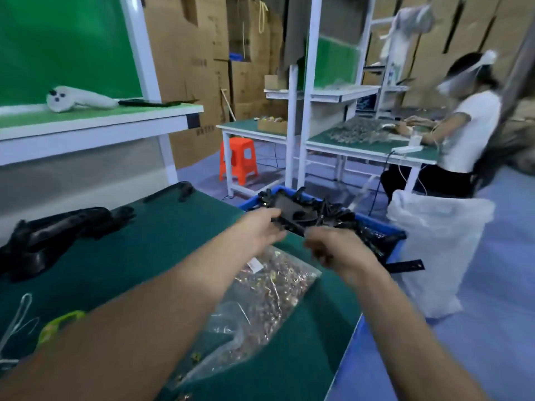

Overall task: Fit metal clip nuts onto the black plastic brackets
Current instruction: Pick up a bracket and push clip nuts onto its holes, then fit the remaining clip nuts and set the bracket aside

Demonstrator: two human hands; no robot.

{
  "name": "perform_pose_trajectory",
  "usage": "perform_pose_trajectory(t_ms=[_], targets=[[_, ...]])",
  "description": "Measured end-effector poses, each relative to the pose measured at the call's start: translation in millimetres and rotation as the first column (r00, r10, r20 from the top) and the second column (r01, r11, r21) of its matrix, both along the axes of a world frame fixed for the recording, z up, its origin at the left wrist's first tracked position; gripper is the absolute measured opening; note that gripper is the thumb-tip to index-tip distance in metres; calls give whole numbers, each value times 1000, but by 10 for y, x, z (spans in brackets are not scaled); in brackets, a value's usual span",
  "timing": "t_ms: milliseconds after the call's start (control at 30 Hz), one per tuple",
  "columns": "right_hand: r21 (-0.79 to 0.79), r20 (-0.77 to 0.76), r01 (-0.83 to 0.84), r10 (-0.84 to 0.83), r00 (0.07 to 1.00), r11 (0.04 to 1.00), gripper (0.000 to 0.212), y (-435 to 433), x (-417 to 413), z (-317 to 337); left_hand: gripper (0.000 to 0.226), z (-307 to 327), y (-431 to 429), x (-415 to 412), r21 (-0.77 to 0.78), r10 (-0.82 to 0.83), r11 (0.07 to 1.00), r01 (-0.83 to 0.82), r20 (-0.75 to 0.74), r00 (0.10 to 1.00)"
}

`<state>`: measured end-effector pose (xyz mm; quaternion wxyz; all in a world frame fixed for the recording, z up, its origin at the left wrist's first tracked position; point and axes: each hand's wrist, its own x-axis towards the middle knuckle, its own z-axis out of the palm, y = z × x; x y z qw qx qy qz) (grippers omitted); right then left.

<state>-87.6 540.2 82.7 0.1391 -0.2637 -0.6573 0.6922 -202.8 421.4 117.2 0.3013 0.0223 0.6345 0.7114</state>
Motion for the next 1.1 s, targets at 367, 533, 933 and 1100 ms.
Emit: perform_pose_trajectory(t_ms=[367,533,933,1100], targets=[[556,75,-6,-43,996,831,19,-326,-1109,-99,7,-96,-492,-411,-164,95,972,-169,-380,920],[598,125,-270,245,961,755,12,-1257,-1249,-60,21,-237,-1287,-502,-112,238,941,-319,-452,860],[650,360,-670,630,688,359,29,-3105,-1756,-337,45,-819,-4344,172,-223,537,581,-782,-617,575],[626,373,-717,689,621,307,62,-3910,-2017,-515,32,-1144,-4950,633,-466,434,519,-717,-579,691]])
